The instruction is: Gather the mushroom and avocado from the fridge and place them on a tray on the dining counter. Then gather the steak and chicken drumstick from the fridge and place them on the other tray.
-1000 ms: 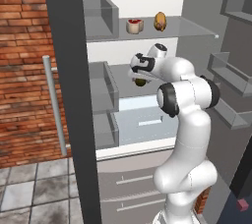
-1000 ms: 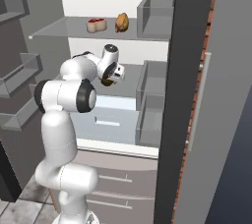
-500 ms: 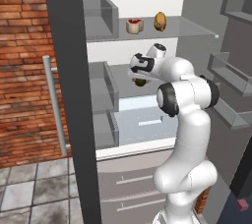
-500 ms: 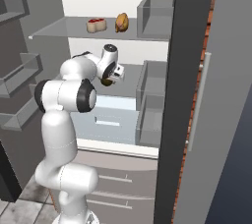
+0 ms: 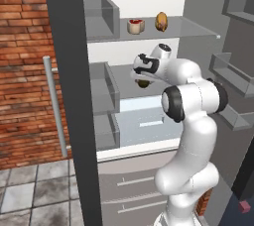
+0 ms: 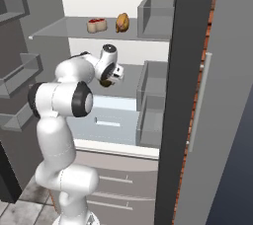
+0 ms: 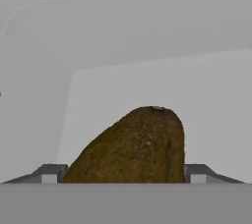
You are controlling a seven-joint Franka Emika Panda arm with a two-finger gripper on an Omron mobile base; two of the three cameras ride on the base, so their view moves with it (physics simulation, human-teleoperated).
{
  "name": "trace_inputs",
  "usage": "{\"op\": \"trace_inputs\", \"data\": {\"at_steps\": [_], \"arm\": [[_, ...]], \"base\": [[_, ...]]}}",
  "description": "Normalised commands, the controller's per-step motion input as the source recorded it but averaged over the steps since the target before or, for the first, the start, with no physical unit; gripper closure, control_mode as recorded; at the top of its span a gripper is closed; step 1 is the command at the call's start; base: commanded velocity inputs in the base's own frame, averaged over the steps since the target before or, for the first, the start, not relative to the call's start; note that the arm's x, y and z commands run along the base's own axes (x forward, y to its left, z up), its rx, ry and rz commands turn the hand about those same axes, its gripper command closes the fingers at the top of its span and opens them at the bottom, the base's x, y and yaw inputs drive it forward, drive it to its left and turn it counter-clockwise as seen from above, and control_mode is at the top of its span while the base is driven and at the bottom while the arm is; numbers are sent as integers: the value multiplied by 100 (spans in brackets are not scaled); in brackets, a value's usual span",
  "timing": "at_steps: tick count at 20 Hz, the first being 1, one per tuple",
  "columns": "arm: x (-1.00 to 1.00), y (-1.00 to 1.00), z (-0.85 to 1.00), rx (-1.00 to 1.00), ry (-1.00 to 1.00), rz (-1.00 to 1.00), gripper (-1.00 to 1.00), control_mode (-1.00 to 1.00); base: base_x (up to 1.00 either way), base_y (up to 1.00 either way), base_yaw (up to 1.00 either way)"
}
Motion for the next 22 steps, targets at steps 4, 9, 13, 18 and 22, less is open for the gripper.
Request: {"op": "trace_inputs", "data": {"at_steps": [4,9,13,18,22], "arm": [[-64,0,4,1,-4,0,100,-100],[-82,0,37,6,-1,0,100,-100],[-94,-4,53,8,-2,0,100,-100],[-97,-4,44,7,-4,0,100,-100],[-99,0,39,5,-10,0,100,-100]], "base": [[0,0,0],[0,0,0],[0,0,0],[0,0,0],[0,0,0]]}}
